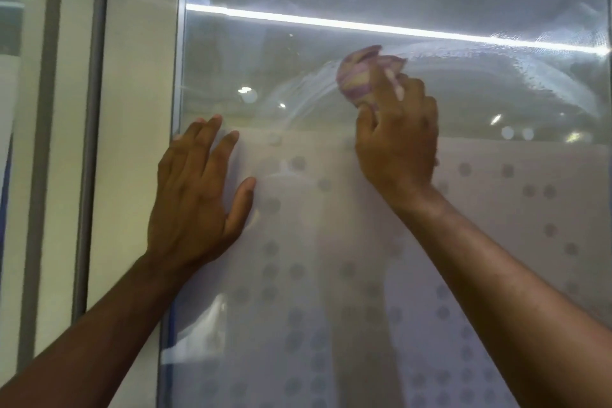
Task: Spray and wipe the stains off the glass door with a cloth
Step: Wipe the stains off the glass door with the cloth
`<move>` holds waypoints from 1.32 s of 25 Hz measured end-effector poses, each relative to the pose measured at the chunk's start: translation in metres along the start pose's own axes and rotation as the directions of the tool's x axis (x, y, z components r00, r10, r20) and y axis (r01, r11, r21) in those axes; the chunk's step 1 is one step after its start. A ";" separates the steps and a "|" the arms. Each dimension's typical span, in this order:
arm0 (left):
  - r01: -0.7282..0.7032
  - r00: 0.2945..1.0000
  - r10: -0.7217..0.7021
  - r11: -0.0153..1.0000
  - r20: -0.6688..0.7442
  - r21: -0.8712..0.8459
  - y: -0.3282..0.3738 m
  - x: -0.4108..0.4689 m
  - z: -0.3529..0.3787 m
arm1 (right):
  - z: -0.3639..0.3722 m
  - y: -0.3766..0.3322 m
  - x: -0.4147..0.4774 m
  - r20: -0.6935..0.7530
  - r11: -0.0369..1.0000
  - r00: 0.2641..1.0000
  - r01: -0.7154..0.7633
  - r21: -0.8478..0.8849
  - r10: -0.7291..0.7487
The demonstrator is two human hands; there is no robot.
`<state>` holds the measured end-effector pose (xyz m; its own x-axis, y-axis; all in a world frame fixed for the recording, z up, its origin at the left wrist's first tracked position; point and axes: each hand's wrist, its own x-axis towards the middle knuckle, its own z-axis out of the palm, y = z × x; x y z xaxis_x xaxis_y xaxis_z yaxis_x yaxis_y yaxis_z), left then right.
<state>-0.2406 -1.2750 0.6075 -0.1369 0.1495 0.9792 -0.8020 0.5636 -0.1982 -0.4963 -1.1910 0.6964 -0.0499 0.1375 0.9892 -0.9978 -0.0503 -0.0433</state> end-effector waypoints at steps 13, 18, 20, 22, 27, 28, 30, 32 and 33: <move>0.019 0.994 -0.078 0.809 -0.076 -0.587 -0.014 -0.003 -0.017 | -0.007 -0.082 -0.186 0.173 0.807 0.802 0.512 0.293 -0.572; 0.009 1.000 -0.003 0.928 0.017 -0.373 -0.009 -0.009 -0.020 | -0.023 -0.068 -0.222 0.207 0.718 0.693 0.624 0.309 -0.691; -0.008 1.000 0.013 0.964 0.017 -0.266 0.002 -0.010 -0.019 | -0.028 -0.057 -0.225 0.198 0.673 0.645 0.684 0.283 -0.738; -0.016 1.000 0.017 0.977 0.004 -0.213 0.013 -0.010 -0.016 | -0.031 -0.042 -0.222 0.179 0.681 0.658 0.694 0.235 -0.732; -0.002 1.000 -0.001 0.988 -0.018 -0.155 0.044 -0.004 -0.008 | -0.041 0.023 -0.178 0.053 0.888 0.886 0.460 0.019 -0.461; -0.002 1.000 0.000 0.991 -0.013 -0.135 0.051 -0.002 -0.005 | -0.043 0.039 -0.165 0.022 0.911 0.912 0.410 -0.028 -0.410; 0.002 1.000 -0.001 0.995 0.012 -0.095 0.067 0.003 0.003 | -0.047 0.076 -0.139 -0.026 0.946 0.949 0.310 -0.098 -0.314; 0.004 0.999 -0.002 0.998 0.044 -0.055 0.082 0.009 0.012 | -0.053 0.118 -0.114 -0.054 0.969 0.979 0.188 -0.159 -0.199; -0.003 0.998 0.006 0.999 0.056 -0.037 0.088 0.011 0.017 | -0.056 0.140 -0.102 -0.060 0.976 0.990 0.116 -0.183 -0.129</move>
<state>-0.3220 -1.2374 0.6017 -0.1739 0.1066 0.9790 -0.7793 0.5928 -0.2030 -0.6332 -1.1563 0.5811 0.0767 0.2024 0.9763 -0.9879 0.1478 0.0470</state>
